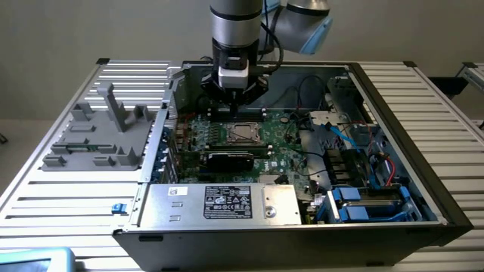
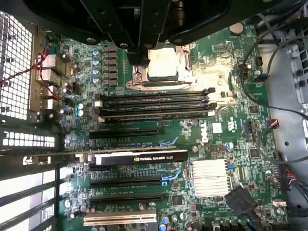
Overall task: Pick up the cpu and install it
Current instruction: 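Install the second cpu locking lever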
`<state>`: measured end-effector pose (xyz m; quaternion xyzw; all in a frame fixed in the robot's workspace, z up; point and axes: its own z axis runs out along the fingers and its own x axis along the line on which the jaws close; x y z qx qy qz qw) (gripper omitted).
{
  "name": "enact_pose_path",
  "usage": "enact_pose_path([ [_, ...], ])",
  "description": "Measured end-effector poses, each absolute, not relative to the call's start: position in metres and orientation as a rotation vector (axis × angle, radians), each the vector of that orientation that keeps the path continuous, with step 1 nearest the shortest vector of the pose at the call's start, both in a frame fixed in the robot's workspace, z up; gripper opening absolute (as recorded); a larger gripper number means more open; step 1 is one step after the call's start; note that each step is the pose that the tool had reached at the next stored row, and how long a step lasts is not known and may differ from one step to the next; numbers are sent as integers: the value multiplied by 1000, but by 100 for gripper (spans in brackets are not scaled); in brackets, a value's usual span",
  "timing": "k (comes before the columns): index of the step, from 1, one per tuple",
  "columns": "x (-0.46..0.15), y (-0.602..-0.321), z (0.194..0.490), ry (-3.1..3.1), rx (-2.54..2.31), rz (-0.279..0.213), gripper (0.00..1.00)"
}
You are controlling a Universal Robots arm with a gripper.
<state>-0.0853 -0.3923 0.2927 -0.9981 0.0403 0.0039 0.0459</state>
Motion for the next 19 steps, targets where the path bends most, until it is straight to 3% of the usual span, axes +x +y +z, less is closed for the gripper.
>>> enact_pose_path([
  [19,-86,-405,281,183,-2914,26,11],
])
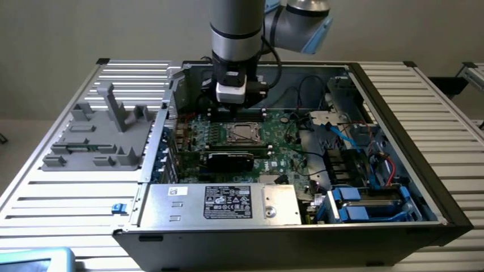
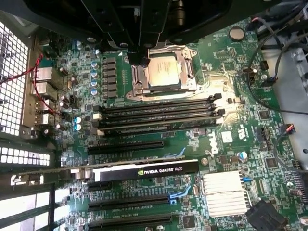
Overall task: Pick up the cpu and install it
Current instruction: 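Install the second cpu locking lever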
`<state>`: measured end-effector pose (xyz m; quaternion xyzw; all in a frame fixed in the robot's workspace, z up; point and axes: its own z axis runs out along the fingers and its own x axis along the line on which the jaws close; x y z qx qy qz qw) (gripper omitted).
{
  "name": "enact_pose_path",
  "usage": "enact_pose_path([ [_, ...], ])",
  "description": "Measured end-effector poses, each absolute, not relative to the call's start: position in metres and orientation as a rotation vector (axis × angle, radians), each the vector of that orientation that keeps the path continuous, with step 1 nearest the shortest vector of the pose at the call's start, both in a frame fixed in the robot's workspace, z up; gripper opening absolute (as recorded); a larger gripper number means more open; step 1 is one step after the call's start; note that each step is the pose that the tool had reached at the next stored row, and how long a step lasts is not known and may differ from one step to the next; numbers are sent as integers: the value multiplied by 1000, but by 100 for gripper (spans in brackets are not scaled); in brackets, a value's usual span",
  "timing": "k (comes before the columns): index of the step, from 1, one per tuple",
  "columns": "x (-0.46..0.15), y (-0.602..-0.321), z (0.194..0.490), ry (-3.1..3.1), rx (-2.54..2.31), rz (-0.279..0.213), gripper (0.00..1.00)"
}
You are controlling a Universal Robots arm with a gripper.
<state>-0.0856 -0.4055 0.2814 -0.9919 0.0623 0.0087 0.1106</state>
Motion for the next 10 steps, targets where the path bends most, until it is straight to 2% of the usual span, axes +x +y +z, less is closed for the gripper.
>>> enact_pose_path([
  [10,-86,-414,277,186,-2887,27,11],
])
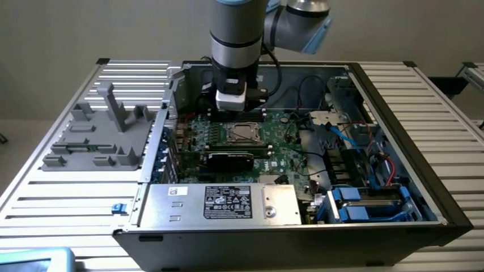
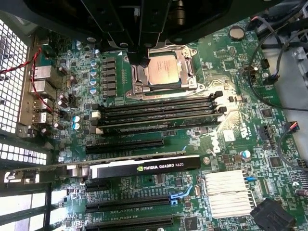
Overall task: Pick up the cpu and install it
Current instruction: 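Install the second cpu locking lever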
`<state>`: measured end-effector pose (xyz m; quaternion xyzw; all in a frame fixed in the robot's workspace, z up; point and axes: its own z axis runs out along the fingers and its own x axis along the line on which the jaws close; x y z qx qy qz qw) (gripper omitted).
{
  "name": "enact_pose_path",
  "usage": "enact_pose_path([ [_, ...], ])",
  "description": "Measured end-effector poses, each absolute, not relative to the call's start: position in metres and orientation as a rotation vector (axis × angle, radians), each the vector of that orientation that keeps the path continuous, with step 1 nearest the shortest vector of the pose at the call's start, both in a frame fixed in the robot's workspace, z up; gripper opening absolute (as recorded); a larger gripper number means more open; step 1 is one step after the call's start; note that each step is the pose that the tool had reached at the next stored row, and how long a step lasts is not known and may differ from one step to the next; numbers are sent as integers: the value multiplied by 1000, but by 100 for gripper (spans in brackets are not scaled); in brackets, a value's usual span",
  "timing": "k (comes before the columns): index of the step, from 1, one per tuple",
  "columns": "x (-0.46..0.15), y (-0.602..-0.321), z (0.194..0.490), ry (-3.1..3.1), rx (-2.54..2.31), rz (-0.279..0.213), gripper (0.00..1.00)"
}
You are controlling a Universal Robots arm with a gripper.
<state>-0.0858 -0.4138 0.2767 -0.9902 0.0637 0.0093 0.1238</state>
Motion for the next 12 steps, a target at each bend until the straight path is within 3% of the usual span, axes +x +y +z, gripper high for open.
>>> enact_pose_path([
  [12,-92,-420,261,187,-2881,28,11],
])
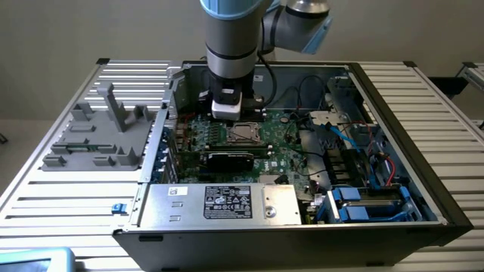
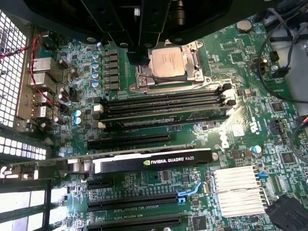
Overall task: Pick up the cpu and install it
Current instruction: 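Install the second cpu locking lever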
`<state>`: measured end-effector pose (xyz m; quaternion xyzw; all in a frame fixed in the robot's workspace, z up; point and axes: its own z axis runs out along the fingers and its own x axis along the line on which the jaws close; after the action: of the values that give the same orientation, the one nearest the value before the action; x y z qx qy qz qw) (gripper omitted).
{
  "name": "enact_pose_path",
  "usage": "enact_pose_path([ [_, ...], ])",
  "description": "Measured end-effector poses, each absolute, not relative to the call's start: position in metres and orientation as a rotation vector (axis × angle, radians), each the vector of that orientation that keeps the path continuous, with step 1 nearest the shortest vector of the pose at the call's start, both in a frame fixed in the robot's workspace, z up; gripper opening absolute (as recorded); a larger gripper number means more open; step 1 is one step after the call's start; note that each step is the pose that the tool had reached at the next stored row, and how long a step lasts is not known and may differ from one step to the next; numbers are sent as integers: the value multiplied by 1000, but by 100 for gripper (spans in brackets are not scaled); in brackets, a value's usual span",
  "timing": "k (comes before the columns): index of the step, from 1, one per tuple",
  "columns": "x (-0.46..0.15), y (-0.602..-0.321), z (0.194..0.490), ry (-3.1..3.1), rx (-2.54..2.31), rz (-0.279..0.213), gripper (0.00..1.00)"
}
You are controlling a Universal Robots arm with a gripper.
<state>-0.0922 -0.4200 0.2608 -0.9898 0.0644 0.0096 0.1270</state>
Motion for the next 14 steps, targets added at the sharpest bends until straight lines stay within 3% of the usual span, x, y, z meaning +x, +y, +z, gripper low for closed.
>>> enact_pose_path([
  [14,-94,-433,245,196,-2851,44,11],
])
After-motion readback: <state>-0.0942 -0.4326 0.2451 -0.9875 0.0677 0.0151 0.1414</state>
